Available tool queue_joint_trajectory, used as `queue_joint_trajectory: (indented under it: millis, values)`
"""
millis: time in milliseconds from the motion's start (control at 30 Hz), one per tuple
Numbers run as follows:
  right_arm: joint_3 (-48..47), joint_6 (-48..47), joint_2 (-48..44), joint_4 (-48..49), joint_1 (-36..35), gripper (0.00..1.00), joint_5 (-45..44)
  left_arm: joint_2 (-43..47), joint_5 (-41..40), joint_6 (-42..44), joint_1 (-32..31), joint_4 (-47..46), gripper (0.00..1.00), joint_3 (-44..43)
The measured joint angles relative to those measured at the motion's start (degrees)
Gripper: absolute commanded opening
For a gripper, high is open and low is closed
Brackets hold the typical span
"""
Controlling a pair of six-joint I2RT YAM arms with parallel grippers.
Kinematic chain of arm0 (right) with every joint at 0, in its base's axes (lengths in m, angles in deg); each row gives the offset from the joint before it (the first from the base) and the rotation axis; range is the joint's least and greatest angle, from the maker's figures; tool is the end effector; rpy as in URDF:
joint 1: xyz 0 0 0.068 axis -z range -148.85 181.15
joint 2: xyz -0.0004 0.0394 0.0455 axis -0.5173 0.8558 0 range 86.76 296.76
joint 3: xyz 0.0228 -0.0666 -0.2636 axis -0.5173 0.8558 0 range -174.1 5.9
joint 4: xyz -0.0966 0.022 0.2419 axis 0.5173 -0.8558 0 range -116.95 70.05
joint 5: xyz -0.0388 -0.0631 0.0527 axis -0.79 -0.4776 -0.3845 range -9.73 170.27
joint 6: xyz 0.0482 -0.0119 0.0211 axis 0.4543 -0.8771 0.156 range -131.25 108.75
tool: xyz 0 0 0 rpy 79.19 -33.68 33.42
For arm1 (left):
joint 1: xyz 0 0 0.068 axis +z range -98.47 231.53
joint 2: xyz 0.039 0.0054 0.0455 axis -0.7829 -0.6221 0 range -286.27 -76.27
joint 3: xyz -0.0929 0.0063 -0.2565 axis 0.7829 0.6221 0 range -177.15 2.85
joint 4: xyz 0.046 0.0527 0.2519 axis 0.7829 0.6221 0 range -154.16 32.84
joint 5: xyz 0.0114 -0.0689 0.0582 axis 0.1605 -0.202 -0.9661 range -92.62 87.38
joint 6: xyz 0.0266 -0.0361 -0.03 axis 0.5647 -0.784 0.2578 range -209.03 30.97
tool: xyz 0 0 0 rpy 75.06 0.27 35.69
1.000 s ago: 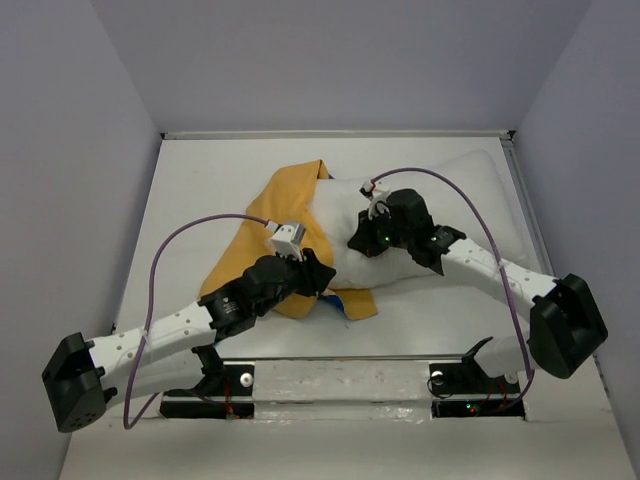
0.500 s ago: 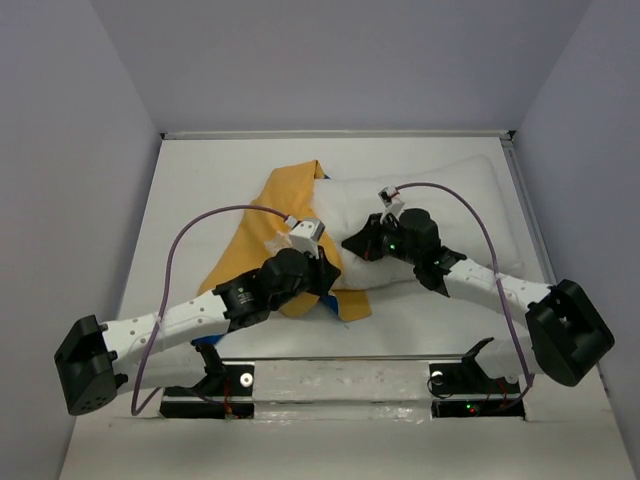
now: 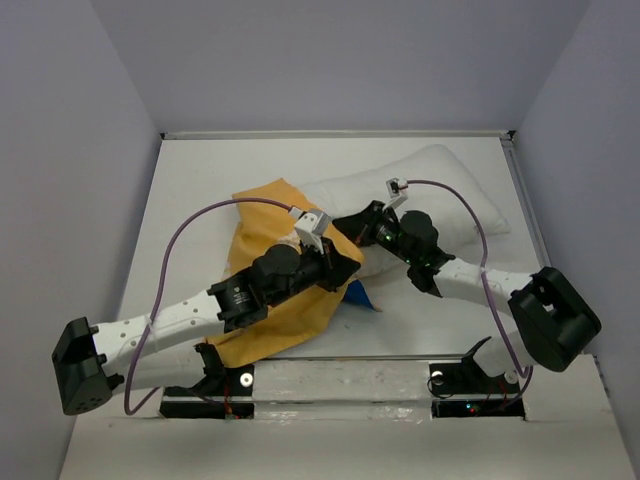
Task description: Put the pillow into the pillowcase
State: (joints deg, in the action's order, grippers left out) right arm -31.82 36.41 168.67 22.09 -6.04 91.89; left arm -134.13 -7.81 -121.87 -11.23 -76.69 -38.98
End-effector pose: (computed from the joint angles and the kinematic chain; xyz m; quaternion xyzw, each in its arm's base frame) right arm 0.2420 0.1926 0.2431 -0.0046 0.7199 0.5195 0.4603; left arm 0.1130 -0.2127 0.3203 0.1578 0.7110 -0.4849 0.4842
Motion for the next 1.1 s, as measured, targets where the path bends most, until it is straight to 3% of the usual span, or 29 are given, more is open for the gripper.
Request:
queue_joint_trajectory:
  millis: [33,133,167,300,433,667,800,833,933,1000,1033,1067,1100]
  values:
    - [0.39,0.37,-0.04,1.07,-0.5,0.0,-0.31,-0.22,0.31,-0.04,0.22,-0.79,0.49,0.0]
    - [3.34,1.14,-0.46,4.15,-1.9,0.0,-0.83,-1.7,2.43,-0.28,2.73,-2.19,0.94,0.0]
    - [5.14,1.46,-0.76,5.16,-2.34,0.0,-0.9,-2.1,3.21,-0.35,3.87,-2.25,0.99,0.0]
    - [11.76,2.51,-2.14,6.88,-3.17,0.0,-2.45,-3.43,4.0,-0.33,7.48,1.11,0.99,-1.95]
    - [13.6,1.79,-5.09,5.27,-3.78,0.0,-4.22,-3.98,0.33,1.73,11.23,5.42,0.99,-10.4]
    - [13.92,-0.35,-6.64,3.3,-4.04,0.0,-5.73,1.18,-7.85,1.53,27.15,7.65,0.89,-7.65]
    - [13.92,-1.46,-7.1,2.54,-4.13,0.0,-5.68,-4.87,-9.92,2.69,31.69,9.49,0.82,-6.97]
    - [13.92,-1.64,-7.15,2.38,-4.13,0.0,-5.64,-7.39,-9.9,3.34,31.8,9.53,0.73,-7.23]
    - [13.92,-1.86,-7.15,2.25,-4.13,0.0,-5.62,-14.01,-9.33,4.96,31.76,9.62,0.63,-8.5]
    - [13.92,-2.01,-7.15,2.16,-4.13,0.0,-5.62,-17.25,-8.87,6.08,31.76,9.66,0.51,-9.53]
    - [13.94,-2.03,-7.15,2.12,-4.13,0.0,-5.62,-18.4,-8.63,6.56,31.78,9.79,0.41,-10.05]
    - [13.99,-2.03,-7.15,2.14,-4.13,0.0,-5.62,-19.08,-8.57,7.34,31.76,9.86,0.16,-10.56]
    - [14.1,-2.03,-7.15,2.16,-4.13,0.0,-5.64,-19.58,-8.44,7.58,31.78,9.79,0.07,-10.97]
